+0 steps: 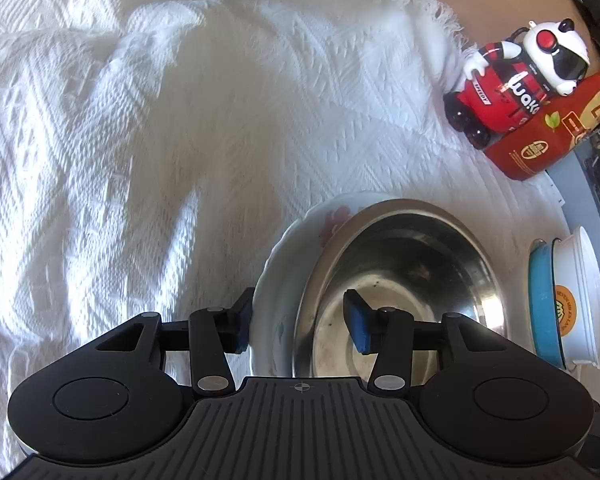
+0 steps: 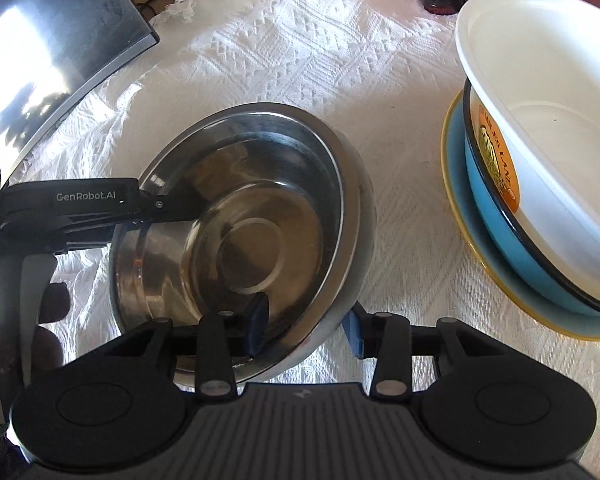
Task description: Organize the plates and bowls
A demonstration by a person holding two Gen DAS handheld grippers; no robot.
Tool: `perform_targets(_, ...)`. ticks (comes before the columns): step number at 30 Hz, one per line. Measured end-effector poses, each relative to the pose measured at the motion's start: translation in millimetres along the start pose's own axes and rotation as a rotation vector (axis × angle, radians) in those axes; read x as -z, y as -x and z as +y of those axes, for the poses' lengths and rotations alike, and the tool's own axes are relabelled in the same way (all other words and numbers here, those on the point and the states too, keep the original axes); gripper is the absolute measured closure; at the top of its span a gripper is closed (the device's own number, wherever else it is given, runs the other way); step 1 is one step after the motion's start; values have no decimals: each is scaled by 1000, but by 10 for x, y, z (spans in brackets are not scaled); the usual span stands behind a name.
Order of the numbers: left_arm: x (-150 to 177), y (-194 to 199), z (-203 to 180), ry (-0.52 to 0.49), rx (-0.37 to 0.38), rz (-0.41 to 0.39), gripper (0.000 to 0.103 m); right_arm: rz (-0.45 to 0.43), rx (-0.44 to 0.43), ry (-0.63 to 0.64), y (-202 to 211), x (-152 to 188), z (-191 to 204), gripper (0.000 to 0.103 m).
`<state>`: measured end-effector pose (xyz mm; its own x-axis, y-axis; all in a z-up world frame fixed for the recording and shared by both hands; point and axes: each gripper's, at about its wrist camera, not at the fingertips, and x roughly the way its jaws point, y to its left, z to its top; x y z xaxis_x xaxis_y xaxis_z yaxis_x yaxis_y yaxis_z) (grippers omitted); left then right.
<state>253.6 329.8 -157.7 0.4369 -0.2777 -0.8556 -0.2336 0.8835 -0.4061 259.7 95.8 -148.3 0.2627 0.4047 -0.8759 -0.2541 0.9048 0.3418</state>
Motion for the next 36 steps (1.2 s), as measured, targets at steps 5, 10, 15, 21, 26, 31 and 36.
perform_targets(5,-59,-29,-57,-19,-19,16,52,5,15,6,7,39,39,63)
perform_targets(10,-159,-80,-80,-32,-13,15,46,20,13,10,3,108,95,62)
perform_targets(15,-167,-65,-56,-5,-1,14,50,27,-5,-20,-34,68,77,62)
perform_targets(21,-68,237,-93,13,-27,-47,50,18,-37,-14,191,56,-18,53)
perform_targets(26,32,644,-196,42,-6,-175,51,5,-65,68,556,93,-83,50)
perform_targets(31,152,884,-435,76,72,-280,69,-41,-104,207,913,117,-95,50)
perform_targets(36,257,980,-953,47,76,-374,90,-239,-114,356,1432,-26,-159,50)
